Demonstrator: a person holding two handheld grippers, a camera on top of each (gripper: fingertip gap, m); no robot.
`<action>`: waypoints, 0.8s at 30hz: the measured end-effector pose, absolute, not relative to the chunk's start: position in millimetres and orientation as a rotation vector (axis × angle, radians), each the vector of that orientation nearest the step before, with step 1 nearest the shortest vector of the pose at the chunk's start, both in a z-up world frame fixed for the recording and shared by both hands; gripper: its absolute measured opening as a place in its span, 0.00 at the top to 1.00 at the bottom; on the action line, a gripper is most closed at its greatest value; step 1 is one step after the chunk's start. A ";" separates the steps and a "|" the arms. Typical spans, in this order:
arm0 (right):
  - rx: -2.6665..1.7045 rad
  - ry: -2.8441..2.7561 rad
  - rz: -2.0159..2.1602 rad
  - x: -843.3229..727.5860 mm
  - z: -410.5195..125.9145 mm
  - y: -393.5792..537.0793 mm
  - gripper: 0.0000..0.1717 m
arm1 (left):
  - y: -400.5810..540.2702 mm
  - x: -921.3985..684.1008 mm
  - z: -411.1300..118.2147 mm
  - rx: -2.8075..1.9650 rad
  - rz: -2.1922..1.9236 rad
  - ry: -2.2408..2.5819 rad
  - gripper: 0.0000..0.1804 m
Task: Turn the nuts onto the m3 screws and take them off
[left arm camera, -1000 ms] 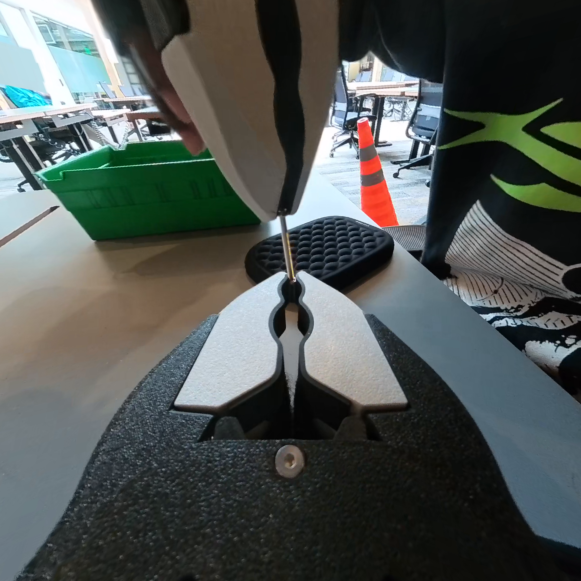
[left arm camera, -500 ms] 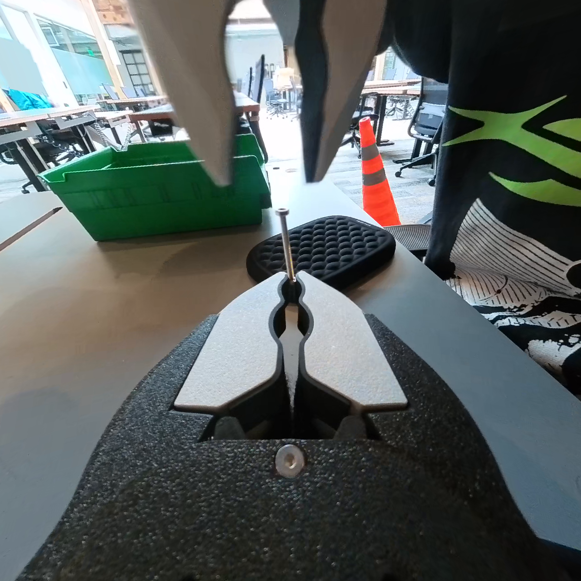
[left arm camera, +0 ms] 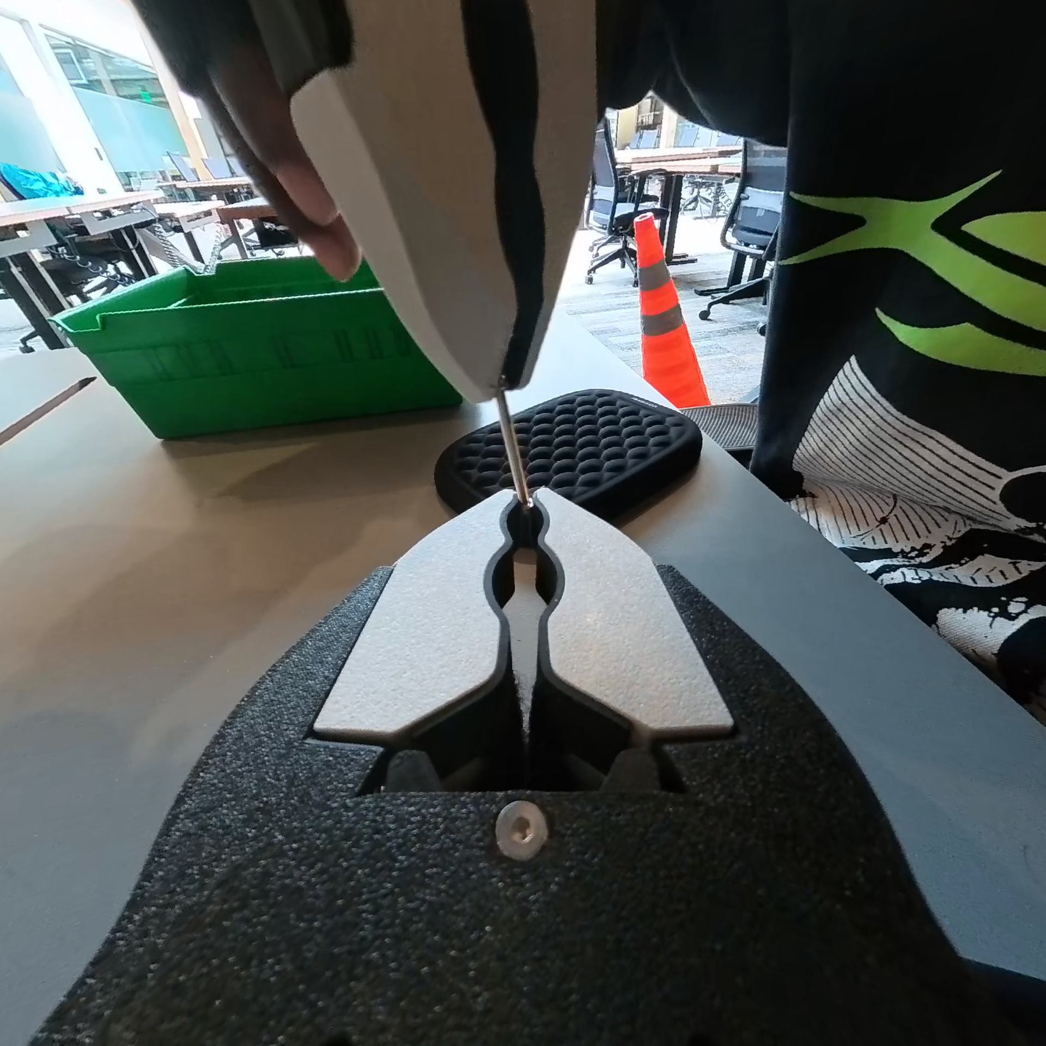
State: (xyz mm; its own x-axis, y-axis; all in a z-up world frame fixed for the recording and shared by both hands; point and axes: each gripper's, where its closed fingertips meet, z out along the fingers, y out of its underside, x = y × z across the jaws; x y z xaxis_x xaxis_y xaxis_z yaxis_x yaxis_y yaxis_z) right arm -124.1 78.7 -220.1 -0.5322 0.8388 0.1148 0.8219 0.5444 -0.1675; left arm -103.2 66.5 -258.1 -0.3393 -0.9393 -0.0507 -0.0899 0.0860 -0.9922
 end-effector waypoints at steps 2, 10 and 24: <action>-1.521 -2.512 0.135 -123.5 -219.4 79.8 0.97 | 67.4 -103.2 -257.4 -1.053 -1.354 1.561 1.00; -2.309 -1.806 0.196 -123.3 -218.9 77.1 0.97 | 68.0 -102.4 -257.7 -1.053 -1.337 1.556 1.00; -1.383 -2.600 0.178 -125.8 -212.2 72.2 0.90 | 65.1 -103.5 -257.7 -1.035 -1.354 1.574 1.00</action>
